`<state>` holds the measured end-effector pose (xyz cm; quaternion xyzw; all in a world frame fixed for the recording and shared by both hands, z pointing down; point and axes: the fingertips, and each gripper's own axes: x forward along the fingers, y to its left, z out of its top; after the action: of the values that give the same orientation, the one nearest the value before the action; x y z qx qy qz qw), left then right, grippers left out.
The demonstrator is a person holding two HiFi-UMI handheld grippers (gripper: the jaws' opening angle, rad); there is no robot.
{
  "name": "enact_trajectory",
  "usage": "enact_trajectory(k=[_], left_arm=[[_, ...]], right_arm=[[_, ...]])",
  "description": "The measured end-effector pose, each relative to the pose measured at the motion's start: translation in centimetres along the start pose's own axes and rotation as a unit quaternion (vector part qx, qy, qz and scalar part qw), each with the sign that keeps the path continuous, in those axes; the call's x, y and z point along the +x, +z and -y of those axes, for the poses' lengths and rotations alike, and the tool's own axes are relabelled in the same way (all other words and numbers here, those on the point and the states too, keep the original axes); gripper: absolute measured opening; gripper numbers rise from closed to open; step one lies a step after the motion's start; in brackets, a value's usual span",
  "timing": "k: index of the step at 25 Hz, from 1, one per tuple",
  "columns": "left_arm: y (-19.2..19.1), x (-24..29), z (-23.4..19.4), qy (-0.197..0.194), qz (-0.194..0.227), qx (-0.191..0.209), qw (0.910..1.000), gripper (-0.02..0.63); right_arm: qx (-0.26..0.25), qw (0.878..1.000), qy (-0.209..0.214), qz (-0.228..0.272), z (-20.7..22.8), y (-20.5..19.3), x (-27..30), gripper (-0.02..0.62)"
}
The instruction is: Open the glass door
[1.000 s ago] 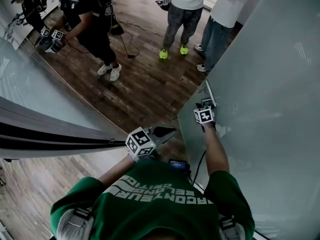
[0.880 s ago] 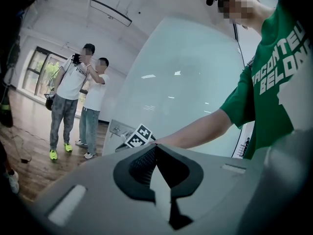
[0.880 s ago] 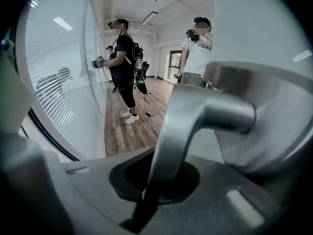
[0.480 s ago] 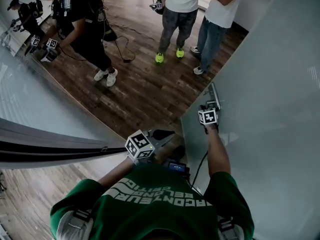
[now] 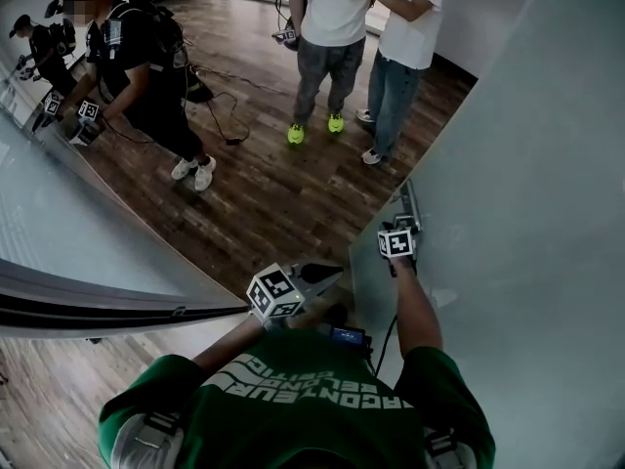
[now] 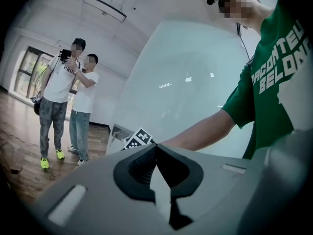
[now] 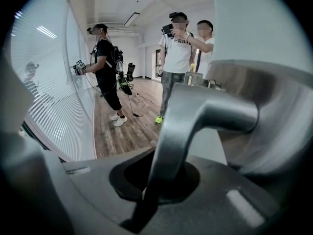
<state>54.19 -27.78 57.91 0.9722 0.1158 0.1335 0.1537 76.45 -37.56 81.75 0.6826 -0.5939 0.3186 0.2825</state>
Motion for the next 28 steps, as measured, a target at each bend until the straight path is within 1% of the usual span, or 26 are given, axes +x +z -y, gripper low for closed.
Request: enact_trajectory(k=[3, 7, 10, 15, 18, 24, 28], left_arm=[[0.8, 1.8, 0.4, -0.003, 0.002, 0.002, 1.0000, 0.015], [-0.6, 3.4, -0.3, -0.007, -0.001, 0.000, 1.0000, 0.015], [-0.8, 4.2, -0.7, -0.012, -0.003, -0.001, 0.9999, 0.015], [0.9, 7.3, -0.4, -0.015, -0.002, -0.002, 0.9999, 0.015], [1.2, 9.2, 0.0, -0.018, -0.003, -0.001, 0.9998, 0.015], [2.1, 11.0, 0.4, -0.032, -0.007, 0.001, 0.9995, 0.015], [2.5, 13.1, 0.7, -0.039, -0.011, 0.001, 0.9992, 0.015]], right_arm=[[0.009, 1.000, -0.008, -0.001, 1.9, 0.0, -0.6, -0.008], [0.021, 1.000, -0.019, 0.000, 3.4, -0.9, 0.6, -0.008], [0.029, 0.999, -0.027, -0.001, 4.3, -1.0, 0.8, -0.008], [0.041, 0.998, -0.040, -0.005, 7.9, -0.9, -0.7, -0.008], [0.049, 0.998, -0.049, -0.006, 9.7, -1.6, -1.2, -0.008], [0.066, 0.995, -0.069, -0.006, 12.1, -1.8, -2.5, -0.008], [0.077, 0.994, -0.080, -0.007, 14.6, -2.3, -2.9, -0.008]])
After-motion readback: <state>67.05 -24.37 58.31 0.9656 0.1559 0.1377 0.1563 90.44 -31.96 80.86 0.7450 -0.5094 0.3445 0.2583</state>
